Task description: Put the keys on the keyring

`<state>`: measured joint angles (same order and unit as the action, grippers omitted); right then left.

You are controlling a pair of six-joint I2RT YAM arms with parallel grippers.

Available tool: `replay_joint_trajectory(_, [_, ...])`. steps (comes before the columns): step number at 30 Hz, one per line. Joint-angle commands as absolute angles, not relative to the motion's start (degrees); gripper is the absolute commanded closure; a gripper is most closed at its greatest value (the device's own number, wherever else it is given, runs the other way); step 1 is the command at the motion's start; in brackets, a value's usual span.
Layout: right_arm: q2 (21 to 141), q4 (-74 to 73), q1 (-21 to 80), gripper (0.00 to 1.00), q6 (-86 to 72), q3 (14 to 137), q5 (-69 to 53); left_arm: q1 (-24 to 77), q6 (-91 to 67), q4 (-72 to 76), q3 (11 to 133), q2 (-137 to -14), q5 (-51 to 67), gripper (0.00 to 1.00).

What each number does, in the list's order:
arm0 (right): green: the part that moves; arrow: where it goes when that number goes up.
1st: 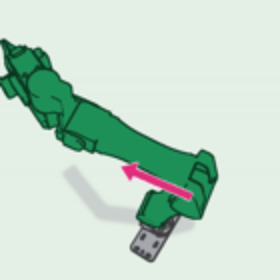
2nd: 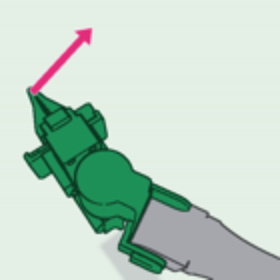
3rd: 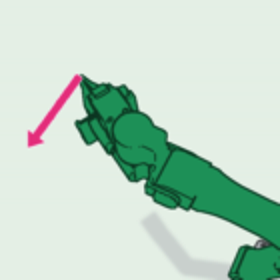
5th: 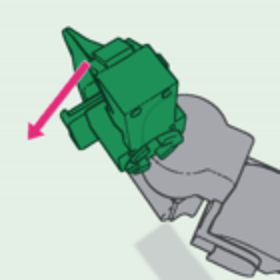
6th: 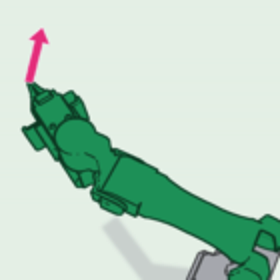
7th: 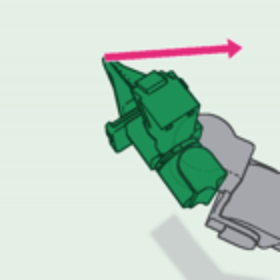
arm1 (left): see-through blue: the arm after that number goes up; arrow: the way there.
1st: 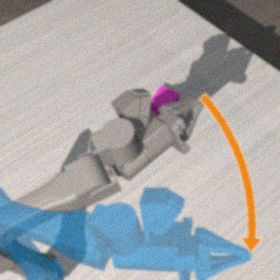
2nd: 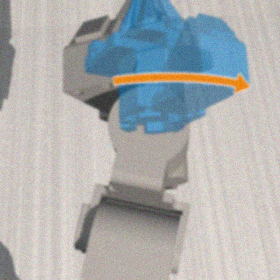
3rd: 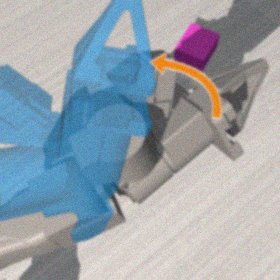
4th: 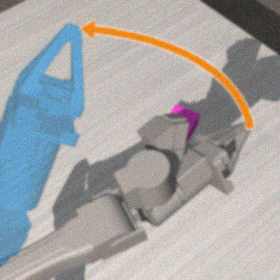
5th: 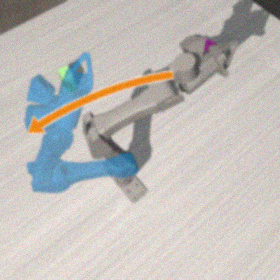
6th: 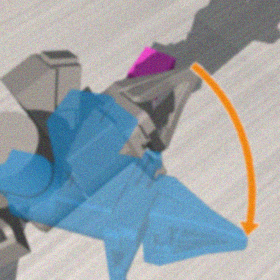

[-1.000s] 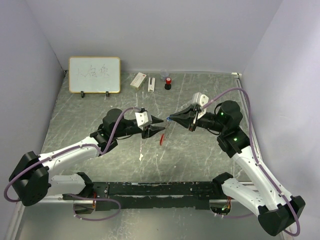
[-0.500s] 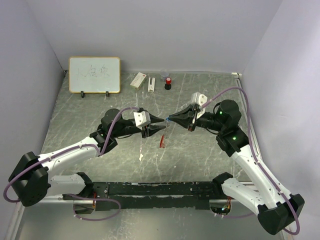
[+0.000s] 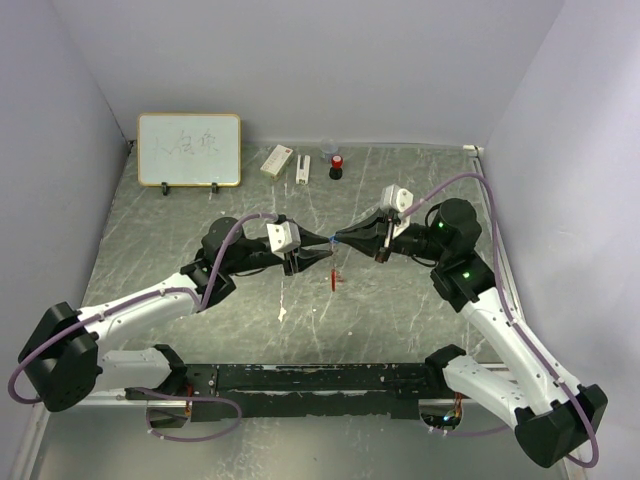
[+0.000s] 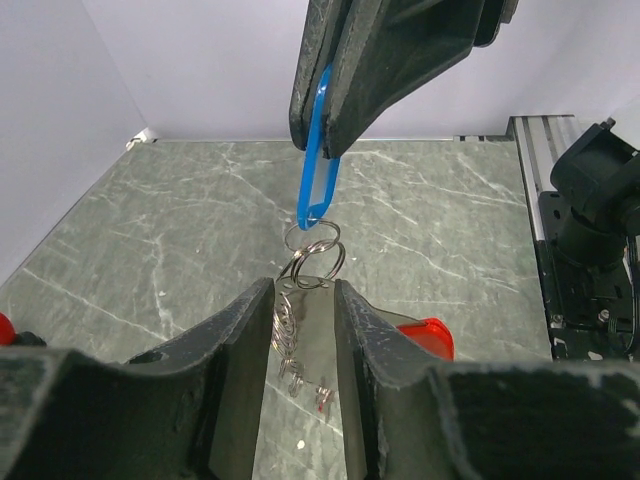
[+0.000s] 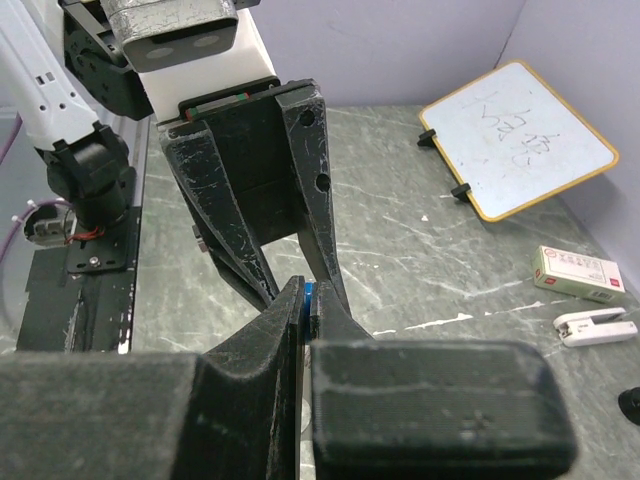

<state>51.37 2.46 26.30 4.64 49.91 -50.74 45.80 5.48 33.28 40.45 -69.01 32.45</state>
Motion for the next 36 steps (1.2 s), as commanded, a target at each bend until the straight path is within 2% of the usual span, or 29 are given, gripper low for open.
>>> replay_joint_trajectory(1, [51.24,5.22,26.10,1.00,4.04,49.15,-52.03,45.61,4.57,36.03,42.28,-69.57,34.28,0.59])
replay_joint_trajectory(10, [51.33,6.39,26.10,1.00,3.28,48.43,-52.72,45.61,4.22,36.48,42.36,-69.62,34.27,0.65])
replay_joint_trajectory(14, [51.03,6.94,26.10,1.00,2.84,48.01,-52.65,45.55,4.26,36.37,42.53,-69.72,34.51,0.72])
replay_joint_trajectory(16, [51.01,6.95,26.10,1.00,2.81,47.98,-52.73,45.61,4.14,36.39,42.64,-69.83,34.58,0.76])
replay_joint_trajectory(20, [50.48,6.49,26.13,1.00,2.97,47.88,-51.31,45.61,4.39,35.47,42.98,-69.80,34.65,0.92])
replay_joint_trajectory(36, [46.58,4.28,26.10,1.00,0.06,45.66,-35.26,45.53,2.47,37.35,38.94,-63.76,22.65,0.93])
